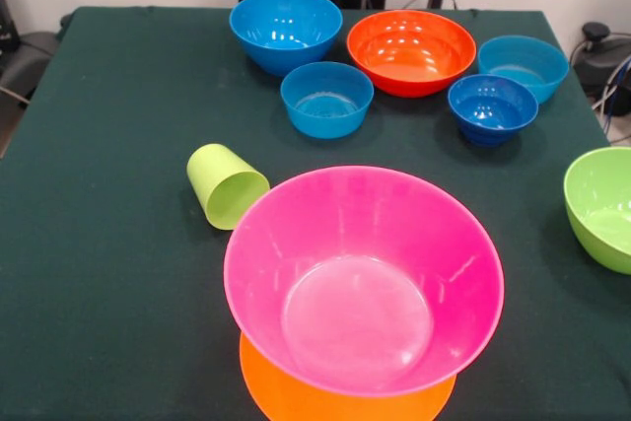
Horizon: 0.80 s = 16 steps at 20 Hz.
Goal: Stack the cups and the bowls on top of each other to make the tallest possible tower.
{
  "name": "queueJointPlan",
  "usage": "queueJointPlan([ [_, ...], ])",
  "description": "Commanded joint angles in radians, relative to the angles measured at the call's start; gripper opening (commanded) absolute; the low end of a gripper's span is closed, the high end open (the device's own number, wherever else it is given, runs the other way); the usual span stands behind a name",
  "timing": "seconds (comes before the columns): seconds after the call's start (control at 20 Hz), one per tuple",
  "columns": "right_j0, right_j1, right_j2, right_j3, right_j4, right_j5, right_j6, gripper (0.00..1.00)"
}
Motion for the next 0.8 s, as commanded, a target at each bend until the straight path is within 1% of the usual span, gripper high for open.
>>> queueJointPlan([
  [0.05,-0.064,0.071,0.112,-0.140,-0.124,0.037,-0.119,0.00],
  [0.2,-0.073,0.132,0.106,-0.211,-0.164,0.024,-0.120,0.00],
  [0.35,-0.080,0.175,0.104,-0.271,-0.195,0.027,-0.113,0.00],
  [0.6,-0.103,0.223,0.119,-0.346,-0.224,0.065,-0.118,0.00],
  [0.8,-0.136,0.253,0.141,-0.404,-0.241,0.106,-0.137,0.00],
])
